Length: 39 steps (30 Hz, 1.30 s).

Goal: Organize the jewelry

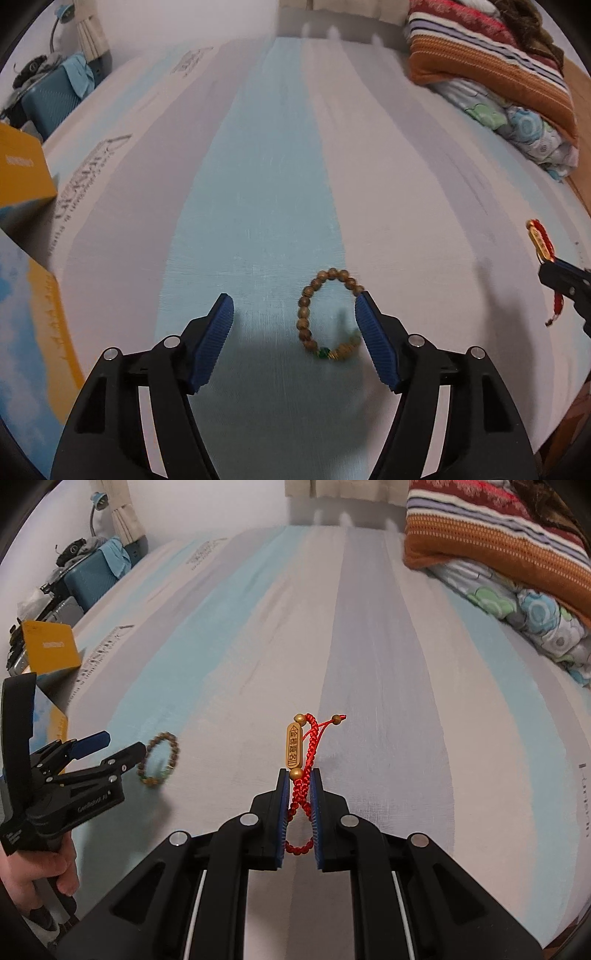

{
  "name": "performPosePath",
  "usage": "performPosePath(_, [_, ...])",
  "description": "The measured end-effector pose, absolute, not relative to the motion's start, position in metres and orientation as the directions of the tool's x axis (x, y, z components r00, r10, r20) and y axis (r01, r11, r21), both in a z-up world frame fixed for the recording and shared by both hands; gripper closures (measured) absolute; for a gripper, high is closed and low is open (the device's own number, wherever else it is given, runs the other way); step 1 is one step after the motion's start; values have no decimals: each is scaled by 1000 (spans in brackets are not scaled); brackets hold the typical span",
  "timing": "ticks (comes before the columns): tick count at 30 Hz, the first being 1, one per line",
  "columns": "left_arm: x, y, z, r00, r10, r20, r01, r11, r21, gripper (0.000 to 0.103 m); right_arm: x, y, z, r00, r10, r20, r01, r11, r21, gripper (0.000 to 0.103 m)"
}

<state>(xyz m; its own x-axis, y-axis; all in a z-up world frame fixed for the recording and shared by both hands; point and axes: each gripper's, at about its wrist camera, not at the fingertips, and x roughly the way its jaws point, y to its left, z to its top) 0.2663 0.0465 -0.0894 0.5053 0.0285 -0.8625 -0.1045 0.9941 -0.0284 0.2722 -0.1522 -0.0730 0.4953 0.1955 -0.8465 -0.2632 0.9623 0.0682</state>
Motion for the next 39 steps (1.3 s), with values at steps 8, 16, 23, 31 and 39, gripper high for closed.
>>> performPosePath(8, [277,47,-119,476,50,-878,-107,994,-2,37,284,-154,-104,456,199,-867,-260,962,85,93])
performPosePath(16, [278,33,-121,468,26,-883,-38,999,9,92,283,-156,-110,443,206,-872,-261,961,95,93])
performPosePath(23, [269,37,-111,456,-2,-890,-33,999,-19,96,275,-160,-95,461,210,-862,-261,961,94,92])
performPosePath(31, [247,36,-77,481,10,-876,-52,998,-17,96,260,-158,-68,489,231,-841,-262,959,111,92])
performPosePath(39, [215,37,-37,521,0,-853,-51,998,-31,96,237,-148,-42,504,254,-825,-275,953,125,92])
